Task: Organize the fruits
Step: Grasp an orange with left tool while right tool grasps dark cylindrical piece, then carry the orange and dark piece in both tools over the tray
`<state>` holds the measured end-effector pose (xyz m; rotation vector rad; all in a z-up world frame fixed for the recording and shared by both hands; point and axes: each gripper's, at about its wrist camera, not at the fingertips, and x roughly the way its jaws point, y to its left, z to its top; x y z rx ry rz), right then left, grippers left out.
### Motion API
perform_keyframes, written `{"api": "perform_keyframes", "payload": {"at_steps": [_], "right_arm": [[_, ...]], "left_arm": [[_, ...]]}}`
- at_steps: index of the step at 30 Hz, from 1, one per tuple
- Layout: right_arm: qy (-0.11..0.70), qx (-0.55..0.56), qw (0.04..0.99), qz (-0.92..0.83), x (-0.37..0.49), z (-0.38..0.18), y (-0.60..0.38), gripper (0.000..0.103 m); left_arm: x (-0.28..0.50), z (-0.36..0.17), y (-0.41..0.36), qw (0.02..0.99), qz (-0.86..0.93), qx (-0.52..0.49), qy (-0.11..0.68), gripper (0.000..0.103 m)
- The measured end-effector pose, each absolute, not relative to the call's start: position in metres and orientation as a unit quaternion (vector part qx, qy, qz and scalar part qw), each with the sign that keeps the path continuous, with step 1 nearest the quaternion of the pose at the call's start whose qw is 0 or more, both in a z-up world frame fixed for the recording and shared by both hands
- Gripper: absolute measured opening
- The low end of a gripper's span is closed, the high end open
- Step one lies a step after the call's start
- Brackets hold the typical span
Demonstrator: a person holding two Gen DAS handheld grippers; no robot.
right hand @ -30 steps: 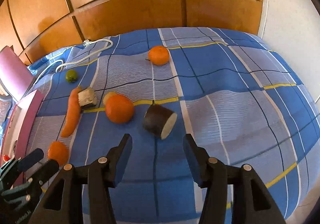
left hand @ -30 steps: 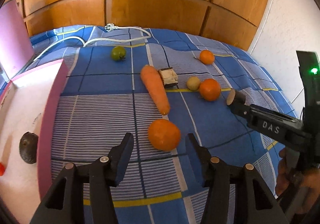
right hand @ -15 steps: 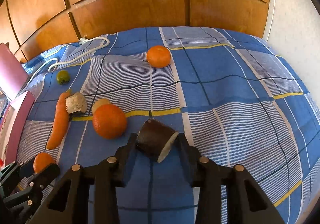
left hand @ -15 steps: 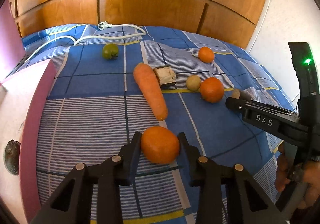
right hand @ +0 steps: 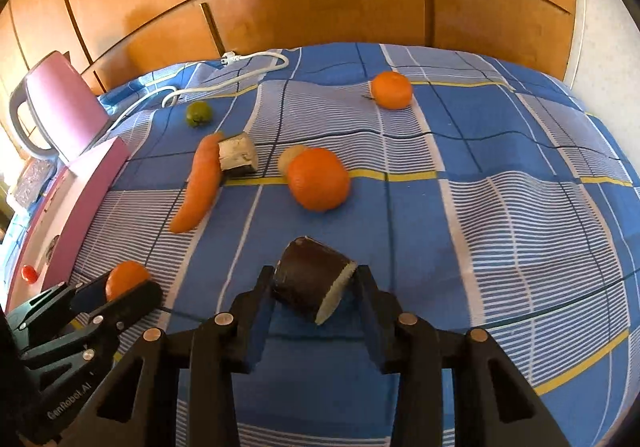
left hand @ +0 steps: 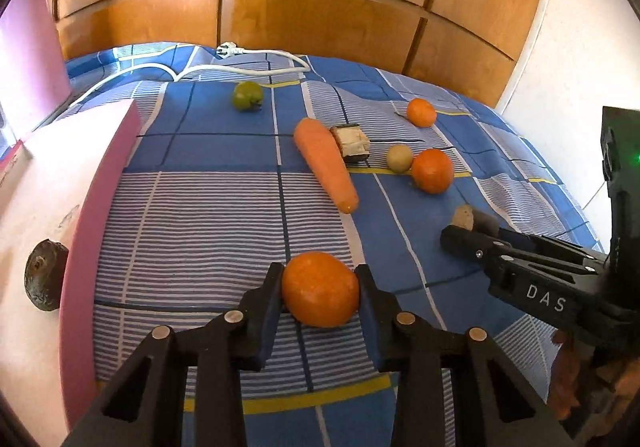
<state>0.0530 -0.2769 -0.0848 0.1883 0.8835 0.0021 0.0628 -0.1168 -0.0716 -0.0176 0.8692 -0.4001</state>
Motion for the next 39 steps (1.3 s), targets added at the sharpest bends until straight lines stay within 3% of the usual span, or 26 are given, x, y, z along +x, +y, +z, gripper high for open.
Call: {"api": "perform_keyframes", "payload": {"at_steps": [24, 39], "right_arm": [[0.418, 0.034, 0.908, 0.001, 0.03, -0.083, -0.242, 0.039], [0.409, 0.026, 0.91, 0.058, 0.021, -0.066, -0.204, 0.039]], "left_arm": [[0.043, -0.063, -0.098, 0.892, -0.17, -0.013, 0.42, 0.034], [0.024, -0.031, -0.079, 0.912, -0.157, -0.022, 0.379, 0.034]]}}
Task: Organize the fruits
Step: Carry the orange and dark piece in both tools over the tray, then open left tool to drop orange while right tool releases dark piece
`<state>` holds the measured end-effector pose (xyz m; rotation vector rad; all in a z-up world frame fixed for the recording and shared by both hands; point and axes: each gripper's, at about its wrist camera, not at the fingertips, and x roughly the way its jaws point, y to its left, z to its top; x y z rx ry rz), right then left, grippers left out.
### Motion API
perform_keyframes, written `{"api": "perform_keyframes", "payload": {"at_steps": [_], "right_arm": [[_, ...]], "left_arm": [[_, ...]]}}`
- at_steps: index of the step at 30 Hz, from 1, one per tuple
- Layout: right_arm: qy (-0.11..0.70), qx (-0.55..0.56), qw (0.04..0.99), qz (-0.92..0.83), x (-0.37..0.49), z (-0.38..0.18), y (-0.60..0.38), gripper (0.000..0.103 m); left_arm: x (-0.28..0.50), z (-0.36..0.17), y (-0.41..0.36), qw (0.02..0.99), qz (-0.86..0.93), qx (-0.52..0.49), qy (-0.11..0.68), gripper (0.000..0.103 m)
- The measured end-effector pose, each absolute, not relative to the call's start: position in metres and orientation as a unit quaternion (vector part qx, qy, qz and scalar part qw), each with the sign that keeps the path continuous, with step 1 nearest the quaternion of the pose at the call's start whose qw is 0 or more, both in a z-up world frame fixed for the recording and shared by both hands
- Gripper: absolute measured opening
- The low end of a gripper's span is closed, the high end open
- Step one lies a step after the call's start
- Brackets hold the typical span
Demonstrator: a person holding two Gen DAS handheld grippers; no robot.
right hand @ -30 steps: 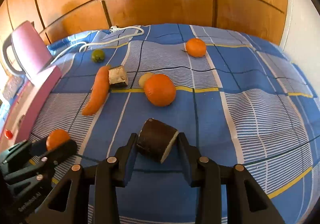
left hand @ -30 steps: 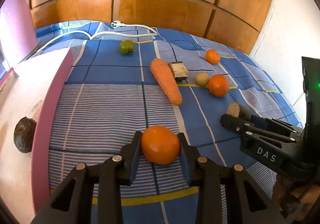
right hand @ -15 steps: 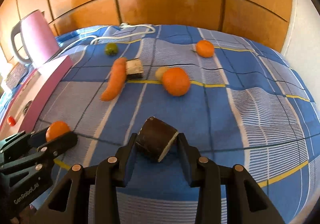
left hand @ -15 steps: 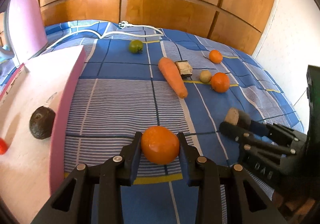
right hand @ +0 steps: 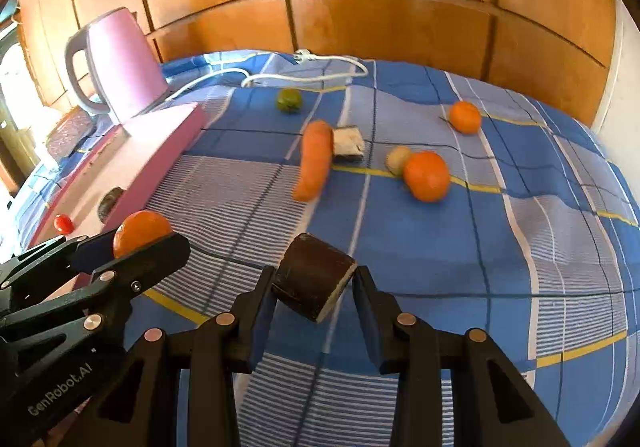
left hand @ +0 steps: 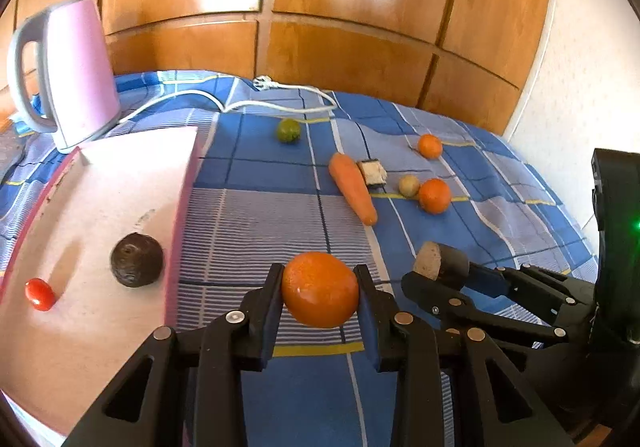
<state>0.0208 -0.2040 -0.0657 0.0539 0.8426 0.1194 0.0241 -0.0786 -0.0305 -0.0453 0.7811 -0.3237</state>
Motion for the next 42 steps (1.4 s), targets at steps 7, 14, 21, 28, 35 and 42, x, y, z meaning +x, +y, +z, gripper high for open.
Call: {"api": "perform_keyframes", "payload": {"at_steps": [7, 14, 21, 28, 35, 42], "right_arm": [[0.401, 0.026, 0.913, 0.078, 0.022, -0.055, -0.19, 0.039], [0.395, 0.011, 0.912, 0.109, 0.024, -0.046, -0.168, 0.039], [0.392, -0.008, 0.908, 0.15, 0.027, -0.041, -0.139, 0.039], [0.39, -0.021, 0.898, 0.205, 0.034, -0.032, -0.102, 0.039], [0.378, -0.035, 0.889, 0.257, 0.045, -0.018, -0.057, 0.039], [0.385, -0.055, 0.878, 0.279, 0.052, -0.025, -0.022, 0.04]], "left_arm": [[0.021, -0.021, -0.06, 0.918, -0.139, -0.038, 0.368, 0.034], [0.022, -0.015, -0.033, 0.923, -0.109, -0.062, 0.365, 0.034], [0.027, -0.013, 0.011, 0.926, -0.056, -0.093, 0.362, 0.034], [0.041, -0.013, 0.061, 0.924, -0.002, -0.117, 0.363, 0.034], [0.055, -0.011, 0.087, 0.923, 0.03, -0.12, 0.366, 0.035], [0.055, -0.012, 0.108, 0.921, 0.061, -0.133, 0.362, 0.04]]}}
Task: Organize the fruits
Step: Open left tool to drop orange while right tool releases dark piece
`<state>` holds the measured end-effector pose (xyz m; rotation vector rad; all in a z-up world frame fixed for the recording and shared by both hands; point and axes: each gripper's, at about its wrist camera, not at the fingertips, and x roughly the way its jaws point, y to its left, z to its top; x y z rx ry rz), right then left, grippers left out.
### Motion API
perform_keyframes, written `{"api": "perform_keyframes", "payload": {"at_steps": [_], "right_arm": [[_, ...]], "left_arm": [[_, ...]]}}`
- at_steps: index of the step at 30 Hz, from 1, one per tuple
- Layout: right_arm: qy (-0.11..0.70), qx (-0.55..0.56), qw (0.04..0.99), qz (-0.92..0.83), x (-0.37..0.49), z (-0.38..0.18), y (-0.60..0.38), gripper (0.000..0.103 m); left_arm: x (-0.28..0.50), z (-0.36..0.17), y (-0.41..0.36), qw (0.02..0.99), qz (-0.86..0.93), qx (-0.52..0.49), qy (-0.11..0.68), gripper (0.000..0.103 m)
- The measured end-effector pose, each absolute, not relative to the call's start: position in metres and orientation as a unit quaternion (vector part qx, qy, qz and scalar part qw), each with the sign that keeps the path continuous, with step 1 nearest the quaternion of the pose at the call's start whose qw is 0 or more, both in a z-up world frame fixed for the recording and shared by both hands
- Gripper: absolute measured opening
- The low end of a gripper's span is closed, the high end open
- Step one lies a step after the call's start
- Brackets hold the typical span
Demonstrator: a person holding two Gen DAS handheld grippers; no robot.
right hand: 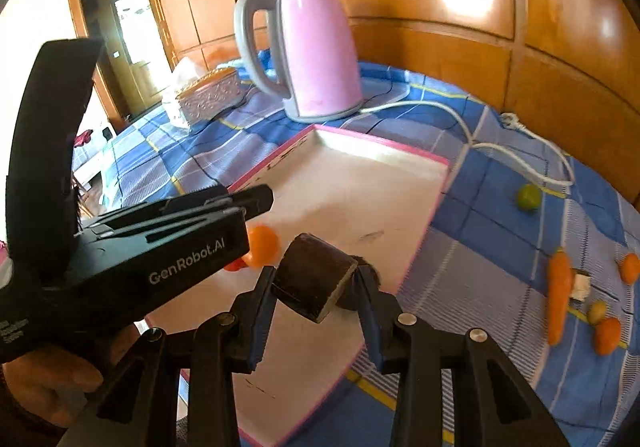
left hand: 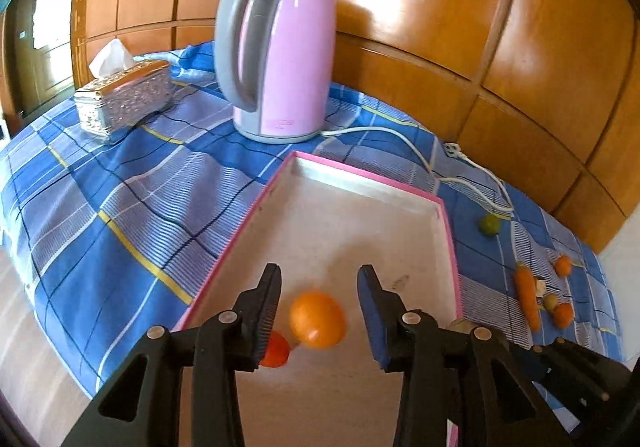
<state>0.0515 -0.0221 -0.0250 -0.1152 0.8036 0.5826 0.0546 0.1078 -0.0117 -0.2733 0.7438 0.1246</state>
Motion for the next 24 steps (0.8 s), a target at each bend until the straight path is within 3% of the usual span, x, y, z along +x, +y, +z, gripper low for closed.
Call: {"api": "perform_keyframes", "payload": {"at_steps": [24], "right_arm": [[0.391, 0.002, 0.901, 0.19, 0.041, -0.03, -0.07, 0.04]], "left_arm": [[0.039, -0.014, 0.082, 0.92, 0.04, -0.121, 0.371, 0.04]]}}
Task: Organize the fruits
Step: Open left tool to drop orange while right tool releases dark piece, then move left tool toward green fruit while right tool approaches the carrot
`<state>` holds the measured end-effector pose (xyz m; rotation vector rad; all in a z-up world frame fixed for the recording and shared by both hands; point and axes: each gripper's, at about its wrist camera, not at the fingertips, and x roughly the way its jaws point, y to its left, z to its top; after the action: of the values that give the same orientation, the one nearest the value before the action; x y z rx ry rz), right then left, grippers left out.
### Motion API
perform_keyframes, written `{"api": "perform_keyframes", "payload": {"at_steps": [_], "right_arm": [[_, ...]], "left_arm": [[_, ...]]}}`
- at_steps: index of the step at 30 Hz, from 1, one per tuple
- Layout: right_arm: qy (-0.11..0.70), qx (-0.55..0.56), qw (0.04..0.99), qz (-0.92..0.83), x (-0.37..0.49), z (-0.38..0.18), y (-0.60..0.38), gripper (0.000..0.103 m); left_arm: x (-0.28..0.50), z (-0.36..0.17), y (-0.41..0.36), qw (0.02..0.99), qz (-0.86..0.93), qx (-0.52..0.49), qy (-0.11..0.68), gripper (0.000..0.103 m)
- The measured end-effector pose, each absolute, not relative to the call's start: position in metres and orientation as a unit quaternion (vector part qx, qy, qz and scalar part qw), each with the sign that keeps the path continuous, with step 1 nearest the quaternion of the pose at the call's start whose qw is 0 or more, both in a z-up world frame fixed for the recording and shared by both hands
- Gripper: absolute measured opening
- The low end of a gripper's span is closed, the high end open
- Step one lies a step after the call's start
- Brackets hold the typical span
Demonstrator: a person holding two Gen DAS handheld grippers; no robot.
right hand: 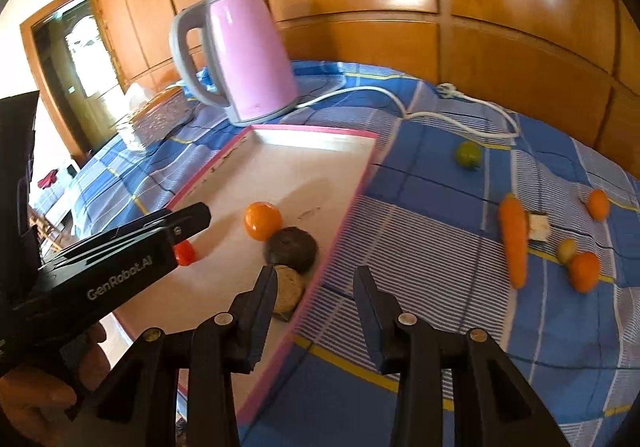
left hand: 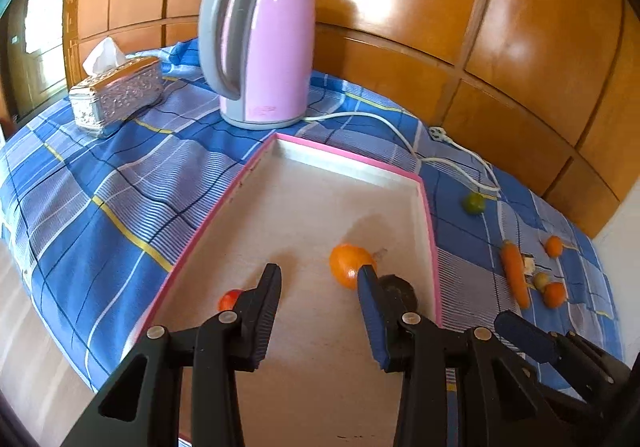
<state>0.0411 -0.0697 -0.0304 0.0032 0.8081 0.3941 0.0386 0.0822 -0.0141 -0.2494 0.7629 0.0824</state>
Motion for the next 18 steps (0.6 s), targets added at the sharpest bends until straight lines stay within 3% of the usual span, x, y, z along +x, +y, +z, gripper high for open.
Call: {"api": "perform_keyframes", "payload": {"at_steps": [18], "right_arm": [[0.409, 0.06, 0.904, 0.11, 0.04, -0.045, -0.138, 0.04]], "left_arm": [[0.04, -0.013, 0.026, 0.92, -0.029, -0.084, 0.381, 0.04]]}}
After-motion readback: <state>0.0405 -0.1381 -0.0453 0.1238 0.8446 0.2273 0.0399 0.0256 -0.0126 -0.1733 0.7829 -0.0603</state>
